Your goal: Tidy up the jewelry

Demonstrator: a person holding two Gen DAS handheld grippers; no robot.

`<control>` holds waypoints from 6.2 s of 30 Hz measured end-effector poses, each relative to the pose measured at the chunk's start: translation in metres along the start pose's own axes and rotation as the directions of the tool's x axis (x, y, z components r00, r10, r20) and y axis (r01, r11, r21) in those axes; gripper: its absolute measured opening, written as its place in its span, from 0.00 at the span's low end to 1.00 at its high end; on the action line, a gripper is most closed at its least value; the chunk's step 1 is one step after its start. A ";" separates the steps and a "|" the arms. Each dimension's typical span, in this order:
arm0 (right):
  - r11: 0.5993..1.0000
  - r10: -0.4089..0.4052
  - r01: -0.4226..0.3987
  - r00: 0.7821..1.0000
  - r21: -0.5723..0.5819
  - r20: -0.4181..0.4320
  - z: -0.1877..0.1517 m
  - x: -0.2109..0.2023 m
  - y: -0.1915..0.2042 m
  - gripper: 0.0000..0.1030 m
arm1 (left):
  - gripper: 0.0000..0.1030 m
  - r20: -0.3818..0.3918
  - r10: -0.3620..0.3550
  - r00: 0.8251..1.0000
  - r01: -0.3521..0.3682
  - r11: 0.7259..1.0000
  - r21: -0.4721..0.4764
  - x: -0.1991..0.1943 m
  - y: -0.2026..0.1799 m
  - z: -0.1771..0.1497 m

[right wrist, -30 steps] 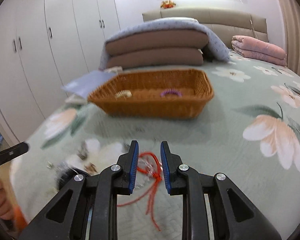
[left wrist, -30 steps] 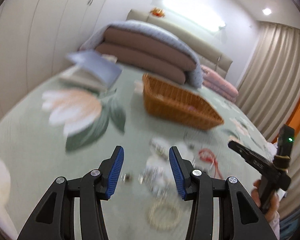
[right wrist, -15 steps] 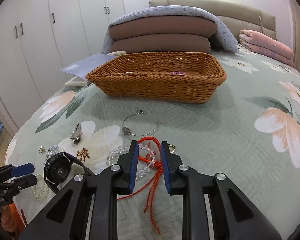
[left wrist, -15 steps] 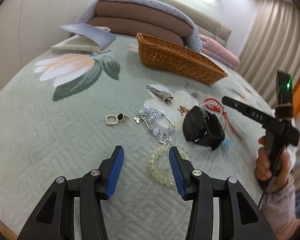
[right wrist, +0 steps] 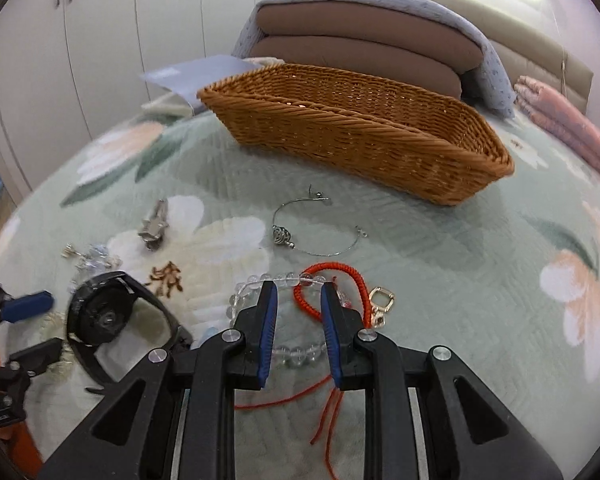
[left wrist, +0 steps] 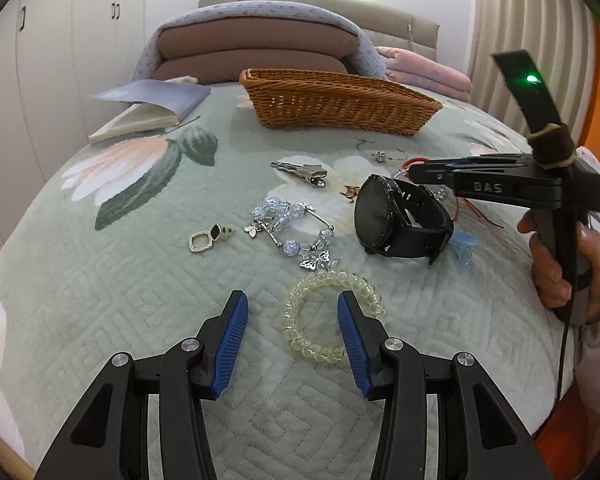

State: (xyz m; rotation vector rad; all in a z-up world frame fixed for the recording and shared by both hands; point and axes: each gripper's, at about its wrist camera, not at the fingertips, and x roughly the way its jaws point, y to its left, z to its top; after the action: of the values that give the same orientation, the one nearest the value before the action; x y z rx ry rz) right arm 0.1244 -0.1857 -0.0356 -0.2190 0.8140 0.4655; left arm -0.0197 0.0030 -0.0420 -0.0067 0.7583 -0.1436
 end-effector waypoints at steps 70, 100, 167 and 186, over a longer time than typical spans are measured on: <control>0.994 0.026 -0.002 0.976 -0.108 0.217 0.053 -0.089 -0.012 0.06 | 0.09 0.235 -0.130 0.963 0.141 0.990 -0.030 -0.029 0.012 0.084; 0.988 0.143 -0.149 0.985 0.049 0.101 0.075 -0.025 -0.068 0.12 | 0.15 -0.019 -0.211 0.977 0.211 0.977 0.030 0.168 -0.028 0.252; 0.986 -0.092 0.080 0.992 0.143 0.082 0.150 0.051 -0.078 0.14 | 0.56 0.211 -0.076 0.975 0.094 0.993 -0.077 0.068 0.029 0.176; 0.969 -0.126 0.057 0.950 0.240 0.285 0.027 -0.098 -0.054 0.79 | 0.75 0.226 -0.115 0.967 0.144 0.983 -0.116 0.010 0.040 0.133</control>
State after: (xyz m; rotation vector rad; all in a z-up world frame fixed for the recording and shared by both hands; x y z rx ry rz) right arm 0.1099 -0.2545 0.0560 0.0294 0.5511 0.3030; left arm 0.0836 0.0350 0.0460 -0.1951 0.5460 -0.2142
